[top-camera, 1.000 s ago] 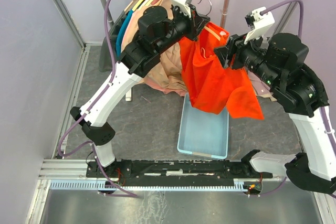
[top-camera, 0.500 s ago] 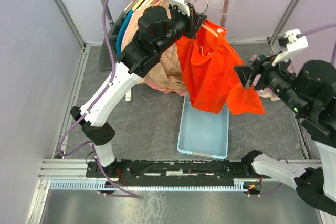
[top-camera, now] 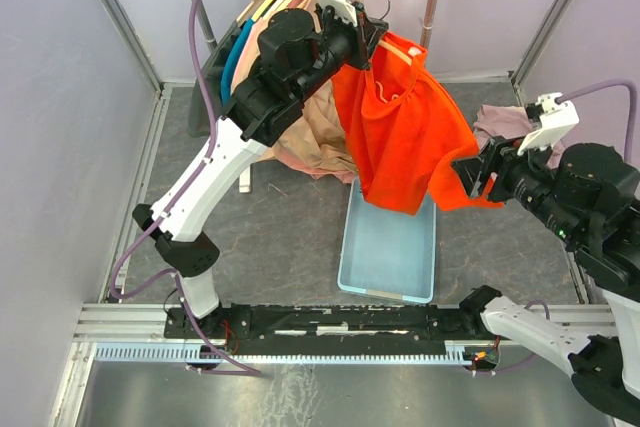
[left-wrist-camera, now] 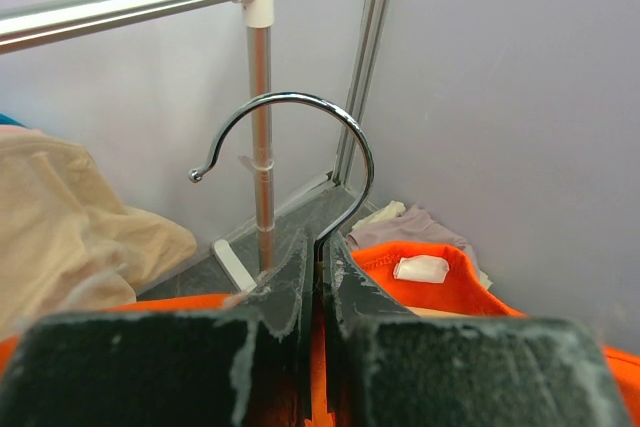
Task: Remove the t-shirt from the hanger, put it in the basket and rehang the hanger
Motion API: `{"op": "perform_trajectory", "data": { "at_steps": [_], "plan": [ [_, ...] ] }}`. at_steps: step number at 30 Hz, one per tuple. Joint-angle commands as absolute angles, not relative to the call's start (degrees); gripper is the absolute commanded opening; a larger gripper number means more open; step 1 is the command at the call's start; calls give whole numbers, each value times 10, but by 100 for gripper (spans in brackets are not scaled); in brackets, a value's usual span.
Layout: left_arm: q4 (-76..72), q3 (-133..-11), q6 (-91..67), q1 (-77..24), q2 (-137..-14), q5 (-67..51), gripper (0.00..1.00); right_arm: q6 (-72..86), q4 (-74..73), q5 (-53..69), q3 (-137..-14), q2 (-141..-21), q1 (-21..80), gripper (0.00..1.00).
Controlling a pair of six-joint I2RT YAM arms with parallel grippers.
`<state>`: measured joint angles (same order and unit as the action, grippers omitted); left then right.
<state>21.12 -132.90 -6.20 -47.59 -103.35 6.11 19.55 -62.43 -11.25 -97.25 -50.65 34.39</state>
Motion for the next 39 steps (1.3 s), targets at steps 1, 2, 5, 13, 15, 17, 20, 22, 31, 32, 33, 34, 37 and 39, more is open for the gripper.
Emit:
{"op": "perform_trajectory", "data": {
  "at_steps": [1,2,5,13,15,17,20,22,31,32,33,34,37,39],
  "plan": [
    [173,-1367,-39,-473,-1003,75,3,213,-628,-138,-948,-483,345,66],
    [172,-1367,-39,-473,-1002,76,3,214,-627,-142,-943,-479,345,66],
    [172,-1368,-38,-472,-1001,79,3,217,-627,-151,-930,-470,345,62],
    [168,-1374,-42,-471,-1003,82,3,225,-638,-165,-928,-467,345,21],
    [167,-1375,-45,-470,-1004,82,3,226,-649,-173,-937,-471,345,10],
    [165,-1375,-49,-469,-1005,85,3,227,-659,-178,-943,-476,345,2],
    [164,-1374,-55,-466,-1004,89,3,231,-663,-188,-941,-471,345,1],
    [164,-1374,-60,-464,-1004,92,3,237,-662,-196,-934,-463,345,1],
    [163,-1377,-79,-455,-1001,101,3,270,-685,-248,-904,-436,345,1],
    [163,-1377,-80,-454,-1001,103,3,274,-687,-252,-900,-434,345,1],
    [163,-1376,-81,-453,-1000,106,3,279,-690,-257,-896,-433,345,1],
    [163,-1377,-83,-452,-999,107,3,285,-693,-262,-893,-430,345,1],
    [164,-1376,-87,-449,-994,112,3,305,-696,-271,-878,-422,345,1],
    [163,-1376,-89,-448,-992,115,3,319,-694,-277,-866,-414,345,1]
  ]
}}
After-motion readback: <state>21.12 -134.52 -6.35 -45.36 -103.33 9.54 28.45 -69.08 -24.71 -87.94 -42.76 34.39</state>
